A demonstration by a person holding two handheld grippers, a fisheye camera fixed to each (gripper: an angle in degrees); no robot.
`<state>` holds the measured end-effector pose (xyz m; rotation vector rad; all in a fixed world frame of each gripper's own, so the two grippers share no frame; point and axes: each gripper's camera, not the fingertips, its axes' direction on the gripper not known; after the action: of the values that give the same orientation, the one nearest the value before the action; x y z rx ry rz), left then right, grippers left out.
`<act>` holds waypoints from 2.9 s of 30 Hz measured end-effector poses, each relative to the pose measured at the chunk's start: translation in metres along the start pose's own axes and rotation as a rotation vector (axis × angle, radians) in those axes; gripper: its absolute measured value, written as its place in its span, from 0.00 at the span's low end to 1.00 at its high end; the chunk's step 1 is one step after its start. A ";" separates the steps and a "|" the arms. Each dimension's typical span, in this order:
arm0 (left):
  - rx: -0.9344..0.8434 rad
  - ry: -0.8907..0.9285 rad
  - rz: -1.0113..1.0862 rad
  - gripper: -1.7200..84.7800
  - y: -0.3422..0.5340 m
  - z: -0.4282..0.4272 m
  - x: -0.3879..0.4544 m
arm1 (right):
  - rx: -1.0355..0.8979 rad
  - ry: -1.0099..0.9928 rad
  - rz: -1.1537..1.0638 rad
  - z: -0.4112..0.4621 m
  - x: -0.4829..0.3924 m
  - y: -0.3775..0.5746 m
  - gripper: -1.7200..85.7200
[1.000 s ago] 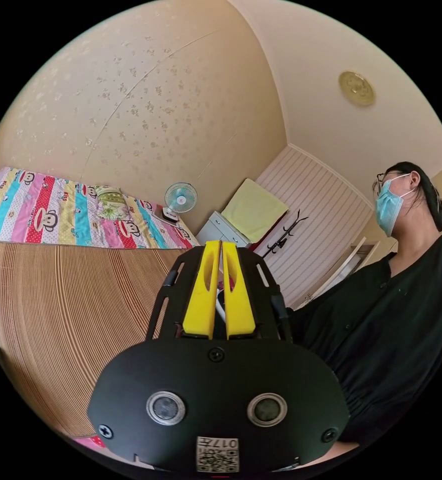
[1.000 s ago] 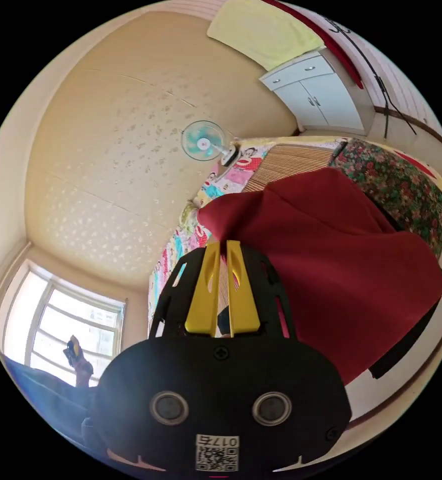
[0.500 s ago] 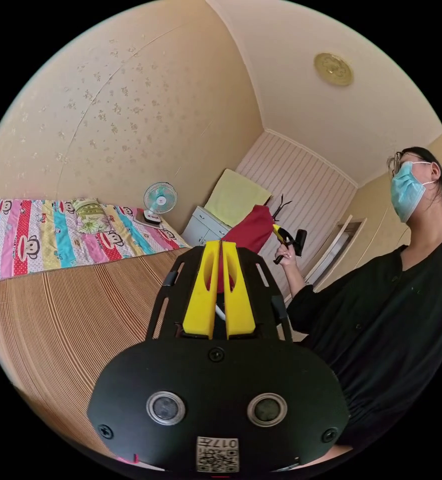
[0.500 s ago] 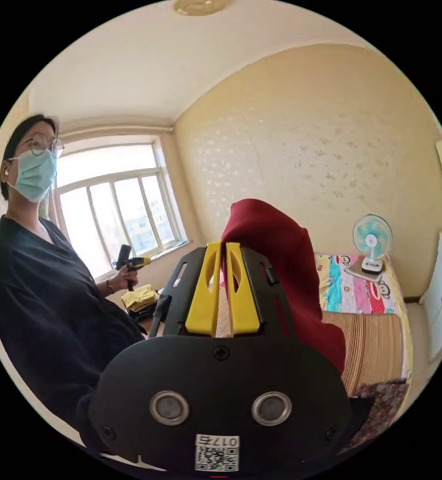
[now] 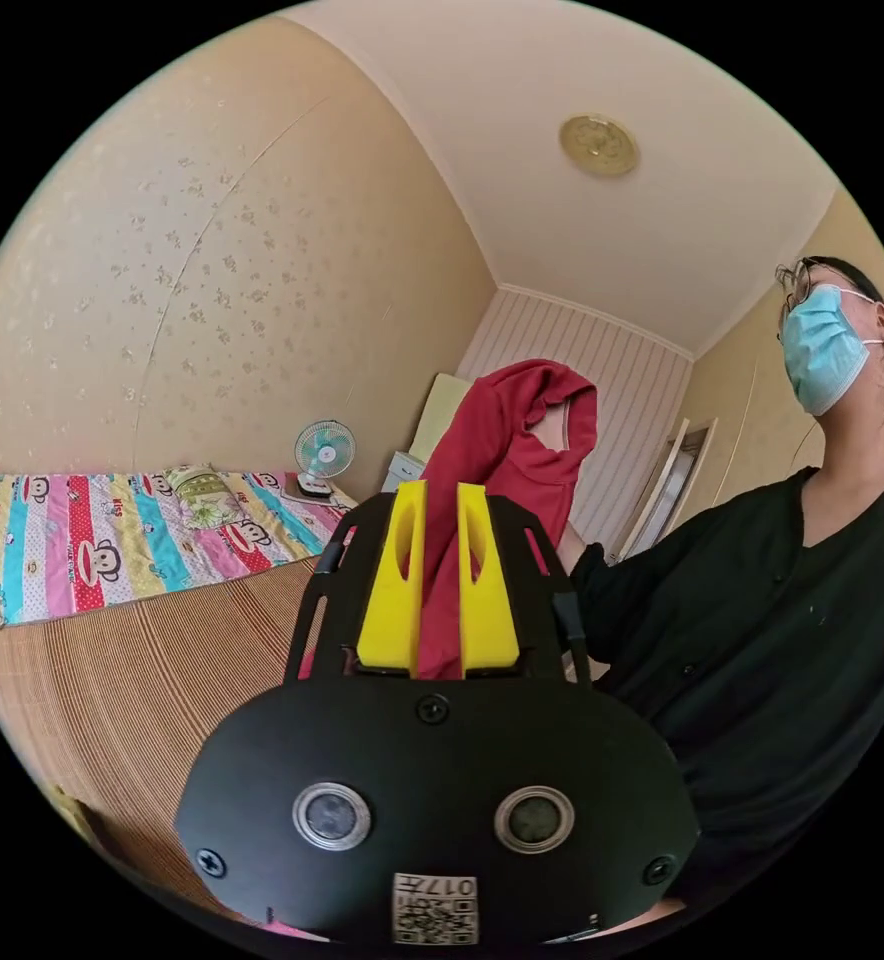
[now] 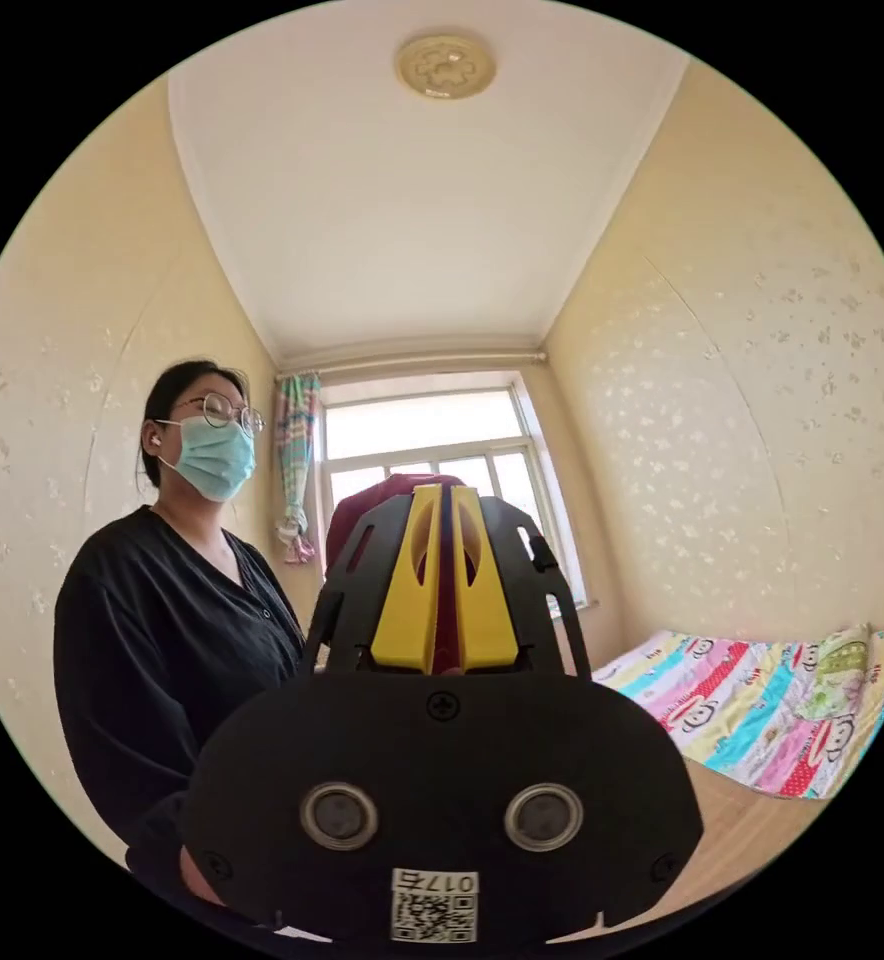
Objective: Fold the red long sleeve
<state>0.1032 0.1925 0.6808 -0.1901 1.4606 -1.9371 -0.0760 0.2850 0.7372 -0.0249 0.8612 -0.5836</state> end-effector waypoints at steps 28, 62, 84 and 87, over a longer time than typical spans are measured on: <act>0.168 0.872 0.103 0.02 -0.155 0.013 0.049 | -0.139 -0.082 0.244 0.064 0.002 0.097 0.04; 0.278 1.018 0.054 0.02 -0.335 -0.069 0.106 | -0.619 0.423 0.060 0.117 -0.043 0.238 0.15; 0.203 0.193 -0.148 0.02 -0.282 -0.234 0.058 | -0.353 0.695 -0.068 0.161 -0.120 0.074 0.06; 0.154 0.093 -0.069 0.02 -0.269 -0.234 0.081 | -0.319 0.693 -0.027 0.152 -0.133 0.072 0.06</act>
<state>-0.1916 0.3631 0.8148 -0.0825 1.3722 -2.1289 0.0002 0.3799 0.9140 -0.1295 1.6248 -0.4751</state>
